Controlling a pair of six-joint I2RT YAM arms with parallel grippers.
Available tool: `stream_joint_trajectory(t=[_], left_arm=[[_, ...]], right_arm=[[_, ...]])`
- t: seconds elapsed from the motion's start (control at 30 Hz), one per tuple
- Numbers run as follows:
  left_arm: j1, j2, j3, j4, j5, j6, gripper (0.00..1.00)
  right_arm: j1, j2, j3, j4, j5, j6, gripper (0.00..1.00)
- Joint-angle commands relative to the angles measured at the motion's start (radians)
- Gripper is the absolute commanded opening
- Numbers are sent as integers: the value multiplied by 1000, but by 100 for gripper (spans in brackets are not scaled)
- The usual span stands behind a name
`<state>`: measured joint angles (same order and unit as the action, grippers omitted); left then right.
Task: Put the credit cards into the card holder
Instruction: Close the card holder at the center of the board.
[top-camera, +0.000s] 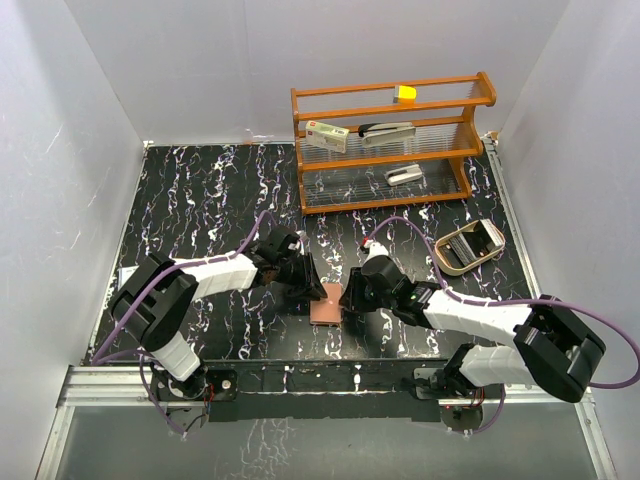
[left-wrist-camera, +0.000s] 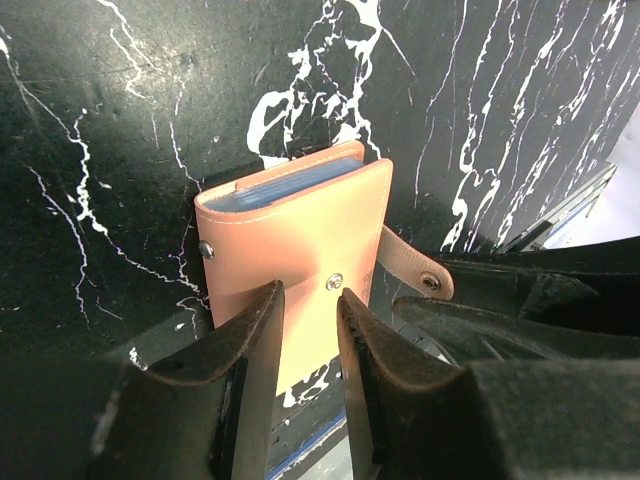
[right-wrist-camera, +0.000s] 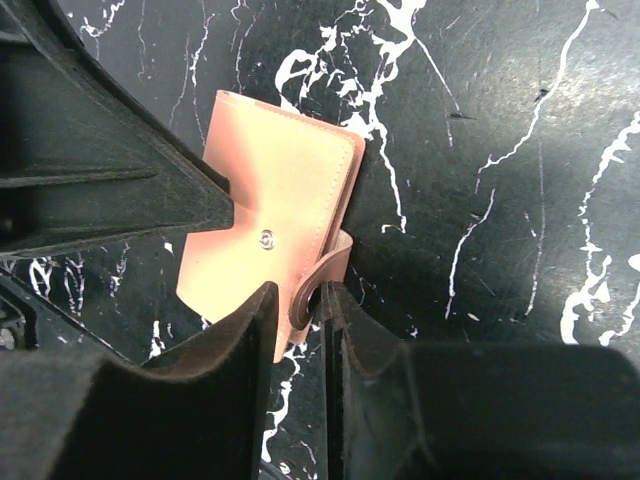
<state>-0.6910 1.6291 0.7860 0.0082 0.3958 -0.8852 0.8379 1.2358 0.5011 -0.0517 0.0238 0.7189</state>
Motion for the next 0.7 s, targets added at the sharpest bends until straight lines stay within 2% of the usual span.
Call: stream_joint_trajectory(t=[0.0, 0.67], left_arm=[[-8, 23, 6, -89, -71, 37, 27], [-22, 33, -34, -37, -80, -11, 24]], right_arm=[[4, -26, 10, 80, -30, 56, 24], [4, 47, 61, 105, -83, 60, 30]])
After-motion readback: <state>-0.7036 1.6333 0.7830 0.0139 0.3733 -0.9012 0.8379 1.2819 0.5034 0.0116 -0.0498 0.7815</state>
